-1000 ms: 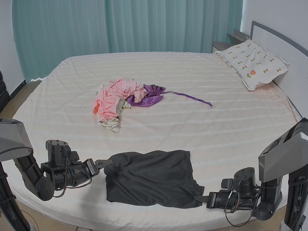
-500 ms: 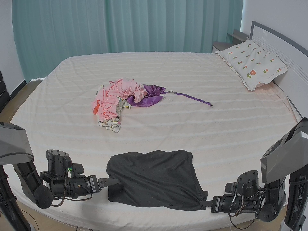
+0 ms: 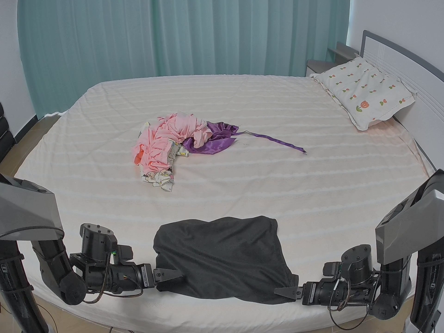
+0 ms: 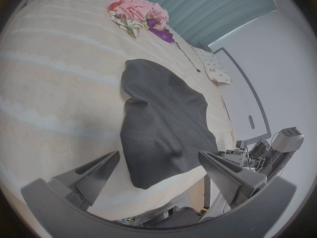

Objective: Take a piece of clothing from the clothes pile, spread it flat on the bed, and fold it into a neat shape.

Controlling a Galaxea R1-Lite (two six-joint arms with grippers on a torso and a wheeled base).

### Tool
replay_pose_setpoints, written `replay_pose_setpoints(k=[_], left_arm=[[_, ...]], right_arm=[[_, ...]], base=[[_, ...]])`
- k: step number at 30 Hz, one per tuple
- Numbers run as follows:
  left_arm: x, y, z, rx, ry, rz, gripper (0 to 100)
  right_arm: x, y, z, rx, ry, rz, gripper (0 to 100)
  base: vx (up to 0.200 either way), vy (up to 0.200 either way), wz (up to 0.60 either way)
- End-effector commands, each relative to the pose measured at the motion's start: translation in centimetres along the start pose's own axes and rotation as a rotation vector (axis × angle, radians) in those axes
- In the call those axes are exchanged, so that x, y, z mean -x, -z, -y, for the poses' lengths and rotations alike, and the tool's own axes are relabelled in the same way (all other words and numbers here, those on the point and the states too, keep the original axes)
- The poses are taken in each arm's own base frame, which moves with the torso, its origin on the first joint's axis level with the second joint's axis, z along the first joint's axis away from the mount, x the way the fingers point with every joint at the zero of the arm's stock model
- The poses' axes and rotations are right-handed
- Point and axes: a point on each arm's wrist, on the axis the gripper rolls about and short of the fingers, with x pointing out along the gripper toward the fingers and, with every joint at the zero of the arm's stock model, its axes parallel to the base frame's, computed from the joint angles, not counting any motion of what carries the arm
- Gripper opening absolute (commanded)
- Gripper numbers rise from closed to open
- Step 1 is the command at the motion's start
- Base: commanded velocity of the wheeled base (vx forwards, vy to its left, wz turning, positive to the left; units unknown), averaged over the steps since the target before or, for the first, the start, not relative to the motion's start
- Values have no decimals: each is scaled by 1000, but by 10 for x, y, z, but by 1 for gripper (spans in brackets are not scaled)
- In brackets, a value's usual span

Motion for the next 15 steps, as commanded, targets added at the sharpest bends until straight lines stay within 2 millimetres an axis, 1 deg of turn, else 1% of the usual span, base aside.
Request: replay_pose_setpoints(k=[1, 3, 4, 15], left_arm=[[-4, 5, -3, 10, -13, -28, 100], [-3, 7, -4, 13, -16, -36, 100], [-3, 7, -3, 13, -15, -37, 0], [2, 9, -3, 21, -25, -36, 0]], right_arm=[[0, -1, 0, 1, -5, 9, 100], [0, -1, 0, 1, -5, 9, 100], [0, -1, 0, 1, -4, 8, 100], [1, -3, 1, -8, 1, 17, 100]], base=[[0, 0, 0], [0, 0, 0], [0, 0, 0], [0, 0, 0]])
